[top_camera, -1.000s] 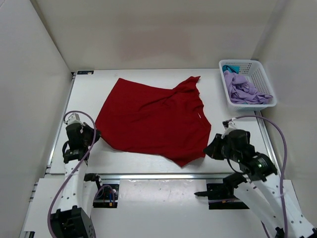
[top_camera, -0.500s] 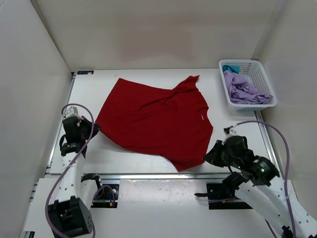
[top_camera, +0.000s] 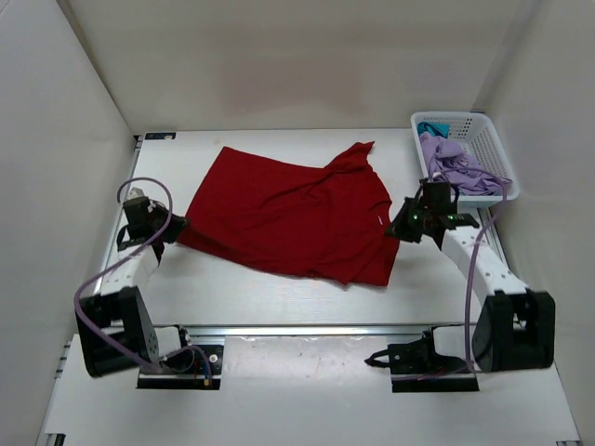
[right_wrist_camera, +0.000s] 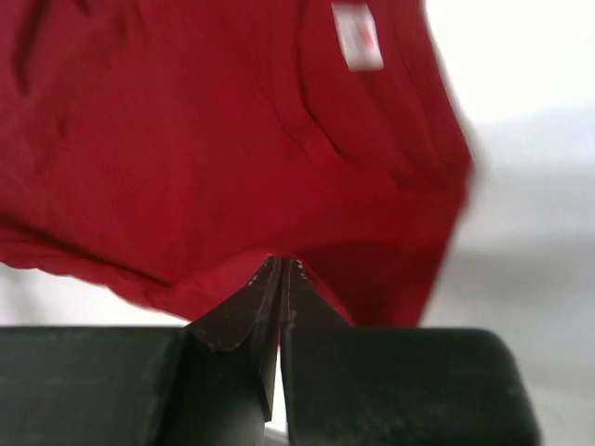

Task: Fold and stack the t-shirts
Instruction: Fold the flattened tshirt in 1/3 of the way

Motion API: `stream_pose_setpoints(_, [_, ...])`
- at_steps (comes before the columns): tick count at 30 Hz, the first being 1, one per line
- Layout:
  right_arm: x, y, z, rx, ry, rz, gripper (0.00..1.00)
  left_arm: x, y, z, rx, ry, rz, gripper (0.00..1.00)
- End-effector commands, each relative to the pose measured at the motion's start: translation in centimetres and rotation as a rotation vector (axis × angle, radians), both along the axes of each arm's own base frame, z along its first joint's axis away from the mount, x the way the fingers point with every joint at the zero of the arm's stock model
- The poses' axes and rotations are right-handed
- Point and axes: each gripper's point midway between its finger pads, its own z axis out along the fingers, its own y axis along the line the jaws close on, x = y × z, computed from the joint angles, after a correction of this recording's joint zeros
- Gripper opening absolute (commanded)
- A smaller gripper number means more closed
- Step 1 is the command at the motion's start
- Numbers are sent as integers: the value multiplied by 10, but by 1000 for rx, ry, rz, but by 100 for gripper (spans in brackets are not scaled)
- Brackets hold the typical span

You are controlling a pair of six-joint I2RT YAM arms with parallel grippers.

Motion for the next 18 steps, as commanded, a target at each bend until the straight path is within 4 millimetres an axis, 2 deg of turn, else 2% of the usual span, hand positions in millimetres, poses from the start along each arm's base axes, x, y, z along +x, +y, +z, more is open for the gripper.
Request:
stream_pose_setpoints(1, [51,5,24,-5,-137,33,0,37,11,21,12,-80,38,0])
stream_pose_setpoints(2, [60,3,21,-6,-142,35,0,44,12,19,15,-73,35,0])
stream_pose_setpoints(3, [66,1,19,-8,-145,22,0,51,14,24,10,-87,36,0])
stream_pose_setpoints(5, [79,-1,21,-20,-154,20,0,60,12,14,2,-52,23,0])
stream_pose_setpoints(6, [88,-3,23,-31,-159,15,0,68,11,15,7,-53,15,0])
stream_pose_setpoints(10, [105,-7,16,-28,-127,14,0,90,11,19,-1,-58,6,0])
stream_pose_setpoints(12, [115,-5,21,-25,-141,24,0,97,15,7,-4,-31,12,0])
stream_pose_setpoints(15, [131,-17,15,-43,-128,0,0,109,11,1,0,-9,-5,0])
stream_pose_setpoints(18, [143,-19,8,-43,-113,7,0,115,11,-11,-1,21,-16,0])
